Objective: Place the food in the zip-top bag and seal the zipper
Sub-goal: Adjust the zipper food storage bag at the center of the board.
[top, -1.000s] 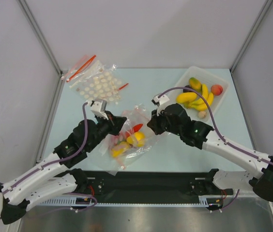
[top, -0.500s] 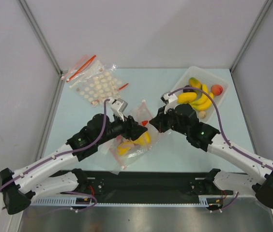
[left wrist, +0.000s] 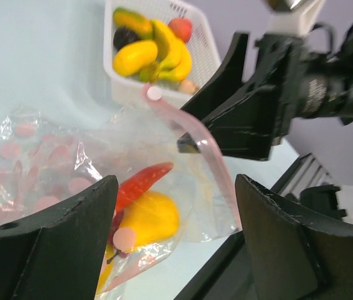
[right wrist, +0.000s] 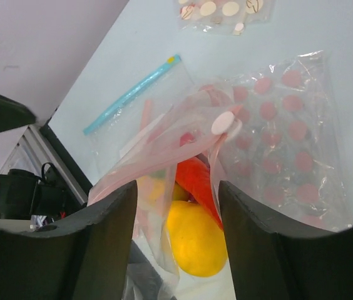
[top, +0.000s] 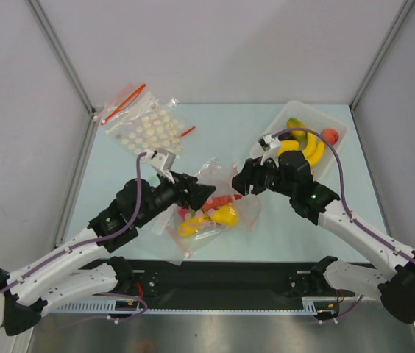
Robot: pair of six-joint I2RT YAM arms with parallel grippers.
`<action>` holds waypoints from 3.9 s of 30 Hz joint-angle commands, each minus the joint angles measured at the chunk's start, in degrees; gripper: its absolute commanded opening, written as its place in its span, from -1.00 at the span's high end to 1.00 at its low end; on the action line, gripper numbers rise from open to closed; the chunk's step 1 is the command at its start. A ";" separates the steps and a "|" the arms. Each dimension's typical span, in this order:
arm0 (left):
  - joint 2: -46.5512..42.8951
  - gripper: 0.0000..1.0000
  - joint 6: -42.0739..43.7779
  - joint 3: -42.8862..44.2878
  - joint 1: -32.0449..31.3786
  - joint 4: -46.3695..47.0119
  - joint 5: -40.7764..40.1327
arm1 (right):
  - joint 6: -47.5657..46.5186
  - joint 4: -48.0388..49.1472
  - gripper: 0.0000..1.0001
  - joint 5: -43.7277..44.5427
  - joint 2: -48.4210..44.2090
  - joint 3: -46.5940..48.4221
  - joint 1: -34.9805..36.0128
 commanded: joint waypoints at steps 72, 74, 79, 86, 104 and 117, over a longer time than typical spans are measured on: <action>10.80 -0.72 16.43 -7.03 2.75 21.01 0.31 | -18.54 6.62 1.00 3.26 -9.56 -8.36 -2.57; 10.36 -0.72 16.43 -7.73 3.80 22.34 1.98 | -19.51 7.24 1.00 4.49 -11.41 -8.63 -1.52; 7.64 -0.67 16.96 -9.14 3.89 24.88 7.51 | -21.36 9.60 1.00 3.09 -15.98 -10.03 1.03; 2.98 -0.64 18.01 -11.78 3.89 28.84 12.88 | -24.96 8.82 1.00 -0.60 -20.47 -9.07 5.60; 25.12 -0.64 18.99 -2.11 9.16 37.09 33.70 | -27.33 1.79 1.00 -1.39 -14.76 -5.20 7.54; 29.87 0.48 14.76 -0.17 10.93 40.18 50.24 | -27.60 0.47 1.00 3.53 -14.93 -5.64 7.45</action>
